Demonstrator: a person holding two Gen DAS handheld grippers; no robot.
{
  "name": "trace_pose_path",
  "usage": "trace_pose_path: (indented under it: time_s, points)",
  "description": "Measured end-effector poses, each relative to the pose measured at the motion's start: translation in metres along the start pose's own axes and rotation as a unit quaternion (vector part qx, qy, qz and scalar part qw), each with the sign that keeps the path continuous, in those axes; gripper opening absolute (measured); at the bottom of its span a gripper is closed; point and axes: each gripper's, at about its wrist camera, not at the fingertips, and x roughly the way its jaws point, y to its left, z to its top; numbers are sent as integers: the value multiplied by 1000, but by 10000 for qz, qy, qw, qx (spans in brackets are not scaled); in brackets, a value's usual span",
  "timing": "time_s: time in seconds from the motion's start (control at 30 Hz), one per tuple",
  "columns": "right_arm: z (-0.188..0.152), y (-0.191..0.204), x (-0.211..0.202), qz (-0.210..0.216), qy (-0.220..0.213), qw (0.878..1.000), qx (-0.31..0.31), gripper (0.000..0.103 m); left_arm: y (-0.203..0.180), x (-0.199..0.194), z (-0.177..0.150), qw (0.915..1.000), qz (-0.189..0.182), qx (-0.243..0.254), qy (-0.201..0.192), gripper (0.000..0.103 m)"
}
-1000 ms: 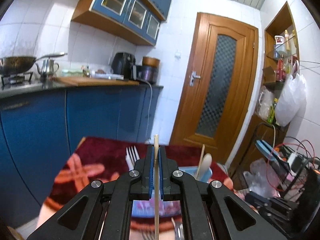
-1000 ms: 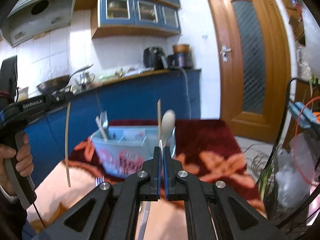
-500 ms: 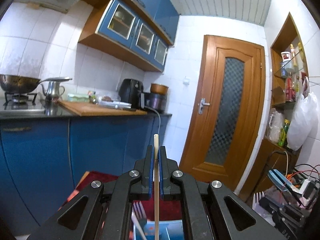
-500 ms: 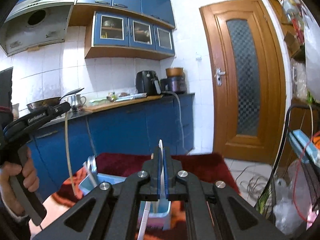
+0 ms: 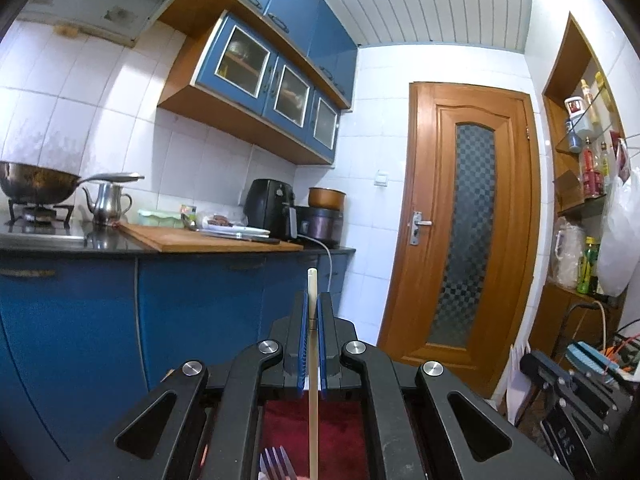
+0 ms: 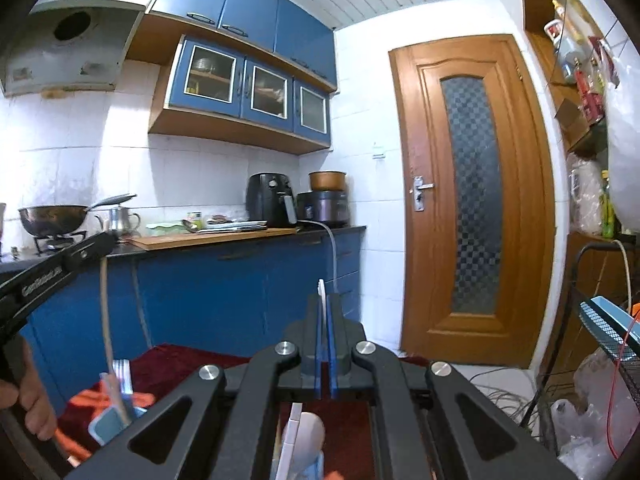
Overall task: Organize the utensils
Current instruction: 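Lift the chopstick and fork up toward the blue caddy, then lower both items into the caddy and open both tools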
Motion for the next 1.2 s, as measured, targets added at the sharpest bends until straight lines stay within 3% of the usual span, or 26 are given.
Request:
trace_pose_path:
  time_s: [0.5,0.63,0.7,1.2]
  points:
    - [-21,-6,12,392,663,9969,181,5,0,15,-46,9960,-164,74,875,4]
    - [-19,-7,5,584,794,9947,279,13,-1,9,-53,9938,-155,69,1096,12]
    - [-17,-7,1,651,806,9941,316,18,1,7,-55,9926,-159,36,1201,14]
    - [-6,-8,-51,966,1134,9870,612,24,7,-37,-40,9851,-221,58,1706,16]
